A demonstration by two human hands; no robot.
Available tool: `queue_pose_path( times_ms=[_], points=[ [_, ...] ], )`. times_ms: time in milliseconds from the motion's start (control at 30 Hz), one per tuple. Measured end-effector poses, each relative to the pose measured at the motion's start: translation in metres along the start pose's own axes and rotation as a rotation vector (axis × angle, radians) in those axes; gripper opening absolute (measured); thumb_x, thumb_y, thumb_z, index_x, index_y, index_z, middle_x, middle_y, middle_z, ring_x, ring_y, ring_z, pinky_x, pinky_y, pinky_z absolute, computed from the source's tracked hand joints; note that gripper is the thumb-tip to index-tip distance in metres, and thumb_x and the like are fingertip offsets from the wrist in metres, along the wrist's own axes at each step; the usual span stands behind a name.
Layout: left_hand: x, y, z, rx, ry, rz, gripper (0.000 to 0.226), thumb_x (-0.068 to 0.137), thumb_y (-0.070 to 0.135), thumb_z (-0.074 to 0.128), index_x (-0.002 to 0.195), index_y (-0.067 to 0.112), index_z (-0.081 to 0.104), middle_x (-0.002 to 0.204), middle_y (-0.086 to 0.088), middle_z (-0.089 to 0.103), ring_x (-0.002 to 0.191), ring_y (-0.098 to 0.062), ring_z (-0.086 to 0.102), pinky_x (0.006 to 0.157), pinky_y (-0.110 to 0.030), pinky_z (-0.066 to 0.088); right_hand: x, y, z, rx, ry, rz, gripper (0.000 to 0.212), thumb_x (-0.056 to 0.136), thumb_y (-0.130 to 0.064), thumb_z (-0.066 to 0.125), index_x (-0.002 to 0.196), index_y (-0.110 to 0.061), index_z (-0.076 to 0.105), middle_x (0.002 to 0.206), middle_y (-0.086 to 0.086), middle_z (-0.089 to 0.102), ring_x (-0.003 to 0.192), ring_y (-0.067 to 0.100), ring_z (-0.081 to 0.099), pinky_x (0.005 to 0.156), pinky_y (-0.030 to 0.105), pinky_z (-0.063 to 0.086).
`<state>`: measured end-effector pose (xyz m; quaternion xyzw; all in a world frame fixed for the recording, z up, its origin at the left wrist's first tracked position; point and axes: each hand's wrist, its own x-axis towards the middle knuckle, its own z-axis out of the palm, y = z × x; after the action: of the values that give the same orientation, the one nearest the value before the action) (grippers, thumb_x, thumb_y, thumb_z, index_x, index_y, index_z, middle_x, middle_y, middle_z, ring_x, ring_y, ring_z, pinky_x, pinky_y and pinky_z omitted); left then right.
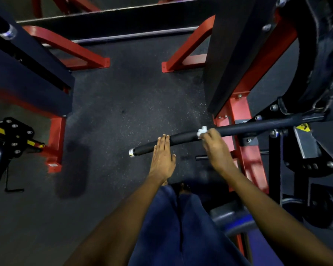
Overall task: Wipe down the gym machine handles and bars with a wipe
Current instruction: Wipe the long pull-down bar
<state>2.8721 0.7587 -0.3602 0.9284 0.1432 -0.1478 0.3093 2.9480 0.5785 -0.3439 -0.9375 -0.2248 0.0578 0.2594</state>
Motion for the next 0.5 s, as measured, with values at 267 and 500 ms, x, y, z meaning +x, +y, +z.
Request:
queue_pose_path(
  times_ms=[267,500],
  points=[
    [-0.004,-0.004,0.003,-0.015,0.007,0.005,0.07,0.098,0.006,0.043,0.154,0.008,0.002,0.163,-0.004,-0.001,0.149,-0.016,-0.007,0.121,-0.029,-0.005,-0.005,-0.053,0.035,0.004,-0.043,-0.047,0.023,0.077,0.007,0.062,0.099,0.0,0.06,0.097,0.015,0.054,0.086,0.03,0.055,0.061,0.04,0.052],
    [-0.003,-0.003,0.002,-0.037,0.013,0.0,0.068,0.099,0.005,0.041,0.154,0.008,0.003,0.163,-0.004,0.0,0.149,-0.016,-0.006,0.121,-0.029,-0.004,0.009,0.005,-0.019,0.016,0.285,0.34,0.03,0.075,0.013,0.05,0.101,0.005,0.062,0.098,0.023,0.054,0.089,0.036,0.052,0.08,0.032,0.037]
  ],
)
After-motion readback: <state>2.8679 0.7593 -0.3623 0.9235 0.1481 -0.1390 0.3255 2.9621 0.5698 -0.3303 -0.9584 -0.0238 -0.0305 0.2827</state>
